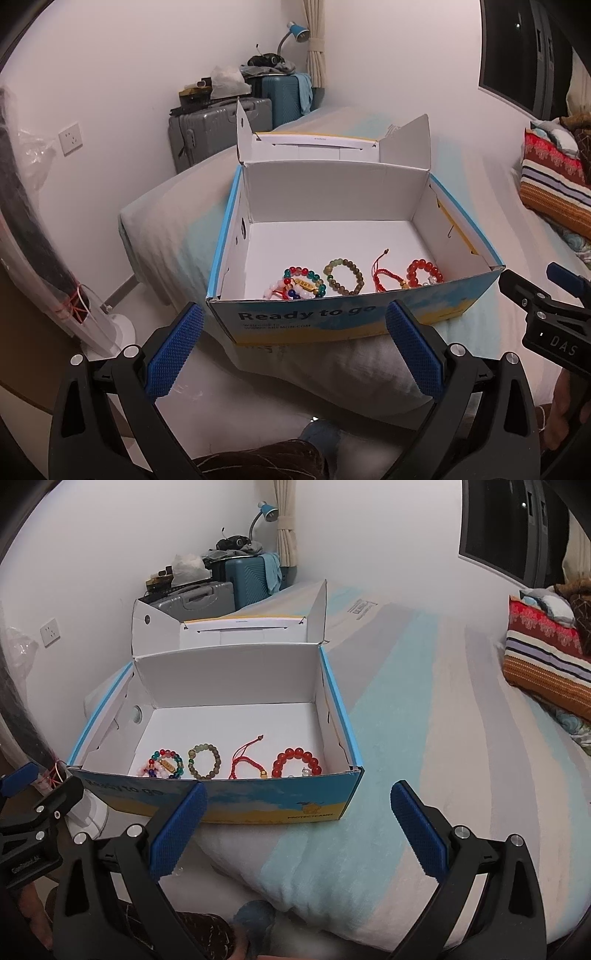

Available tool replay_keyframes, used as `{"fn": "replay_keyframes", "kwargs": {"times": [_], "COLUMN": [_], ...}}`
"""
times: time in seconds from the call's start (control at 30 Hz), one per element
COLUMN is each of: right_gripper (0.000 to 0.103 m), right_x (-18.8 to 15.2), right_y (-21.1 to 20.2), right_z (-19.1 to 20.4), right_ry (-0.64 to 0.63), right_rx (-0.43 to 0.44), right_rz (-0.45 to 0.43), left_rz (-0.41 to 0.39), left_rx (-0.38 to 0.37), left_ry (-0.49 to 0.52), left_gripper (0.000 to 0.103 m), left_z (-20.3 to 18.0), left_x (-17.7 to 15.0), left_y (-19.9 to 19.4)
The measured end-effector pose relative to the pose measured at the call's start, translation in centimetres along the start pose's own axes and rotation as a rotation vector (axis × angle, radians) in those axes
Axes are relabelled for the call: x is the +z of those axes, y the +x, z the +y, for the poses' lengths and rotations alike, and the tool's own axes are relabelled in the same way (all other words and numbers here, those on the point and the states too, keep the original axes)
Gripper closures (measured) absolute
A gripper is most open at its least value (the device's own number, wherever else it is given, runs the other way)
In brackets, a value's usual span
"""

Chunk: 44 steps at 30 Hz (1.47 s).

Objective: Organize jewelry

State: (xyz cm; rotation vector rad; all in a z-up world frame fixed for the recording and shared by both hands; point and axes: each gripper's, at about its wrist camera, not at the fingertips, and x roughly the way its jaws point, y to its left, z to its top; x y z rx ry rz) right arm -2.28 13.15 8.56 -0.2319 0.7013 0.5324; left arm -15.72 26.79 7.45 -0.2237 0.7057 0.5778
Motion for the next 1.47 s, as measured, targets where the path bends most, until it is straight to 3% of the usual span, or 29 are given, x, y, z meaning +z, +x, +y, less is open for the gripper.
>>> {"fn": "replay_keyframes", "kwargs": {"times": [0.3,1.27,1.47], "right_gripper": [0.008,0.008,0.008], "right_x": [-0.05,-0.10,-0.09], "right_y": [0.06,0.23,0.23], "right_z": [0.05,0.15,0.14], "right_ry": [-0.005,-0.007,-0.006], "right_rx": [-0.002,0.005,0.006], "right_rz": [0.001,0.009,0.008], "left_rz": [-0.039,-0.022,-0.026], "left_rx": [0.020,-0.012,0.013], "left_ry": [0.008,-0.007,-0.018], "left_gripper": [0.006,0.006,0.006], "left_z": [-0.42,-0.72,-0.66], "left_x": [0.13,0.54,0.53], "left_y": [-0.33,-0.16,-0.10]}}
